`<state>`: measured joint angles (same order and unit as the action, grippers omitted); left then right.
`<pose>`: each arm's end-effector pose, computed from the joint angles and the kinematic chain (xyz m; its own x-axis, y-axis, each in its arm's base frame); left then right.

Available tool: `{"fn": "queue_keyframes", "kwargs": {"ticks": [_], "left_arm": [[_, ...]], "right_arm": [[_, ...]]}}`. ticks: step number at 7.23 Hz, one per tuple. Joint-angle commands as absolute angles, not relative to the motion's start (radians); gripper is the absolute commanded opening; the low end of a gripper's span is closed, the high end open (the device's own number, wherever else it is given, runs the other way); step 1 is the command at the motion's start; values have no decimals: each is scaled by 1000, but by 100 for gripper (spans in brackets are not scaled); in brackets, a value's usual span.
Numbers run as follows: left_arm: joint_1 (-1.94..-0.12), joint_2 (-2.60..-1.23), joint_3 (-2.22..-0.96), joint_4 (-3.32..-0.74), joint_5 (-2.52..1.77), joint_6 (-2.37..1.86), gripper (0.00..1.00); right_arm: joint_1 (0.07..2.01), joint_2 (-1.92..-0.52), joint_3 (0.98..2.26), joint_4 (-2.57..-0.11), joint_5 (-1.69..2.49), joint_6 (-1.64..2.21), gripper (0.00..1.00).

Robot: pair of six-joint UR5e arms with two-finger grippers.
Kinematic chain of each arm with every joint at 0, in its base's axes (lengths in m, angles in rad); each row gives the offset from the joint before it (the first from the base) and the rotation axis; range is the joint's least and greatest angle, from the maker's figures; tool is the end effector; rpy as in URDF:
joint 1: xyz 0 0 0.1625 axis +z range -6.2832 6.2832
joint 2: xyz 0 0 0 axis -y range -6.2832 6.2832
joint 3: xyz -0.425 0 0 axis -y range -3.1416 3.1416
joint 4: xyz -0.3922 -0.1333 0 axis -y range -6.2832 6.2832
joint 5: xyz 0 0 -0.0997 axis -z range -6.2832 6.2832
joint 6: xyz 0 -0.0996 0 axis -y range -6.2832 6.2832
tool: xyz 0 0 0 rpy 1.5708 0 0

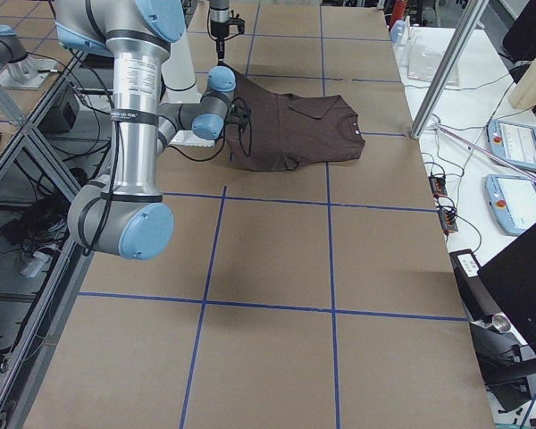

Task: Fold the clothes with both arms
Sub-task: 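Lift the hem with both grippers and fold it toward the collar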

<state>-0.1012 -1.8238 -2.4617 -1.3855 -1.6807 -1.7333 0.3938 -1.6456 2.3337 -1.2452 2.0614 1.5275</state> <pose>0.3926 -0.1629 0.1923 0.5624 -0.2187 -0.7974 0.1035 0.9754 -0.1946 -0.3348 -0.2327 0.2991 0.4865 0.1608 0.8588 0.0520 0.9759 -0.2121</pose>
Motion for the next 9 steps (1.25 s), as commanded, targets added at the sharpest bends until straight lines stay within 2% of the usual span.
{"fn": "queue_keyframes", "kwargs": {"ticks": [1, 4, 8, 9], "left_arm": [[-281, -1870, -2442, -1382, -1692, -1589, 0], [-544, -2000, -2143, -1431, -1744, -1348, 0], [-678, -2003, -1793, -1775, -1744, -1278, 0], [-701, -2006, -1742, -1836, -1744, -1276, 0]], "right_arm": [[561, -1545, 2249, -1246, 2069, 1304, 0], [748, -1282, 1963, -1246, 2056, 1075, 0], [857, -981, 1535, -1241, 2054, 936, 0], [871, -918, 1446, -1241, 2056, 933, 0]]}}
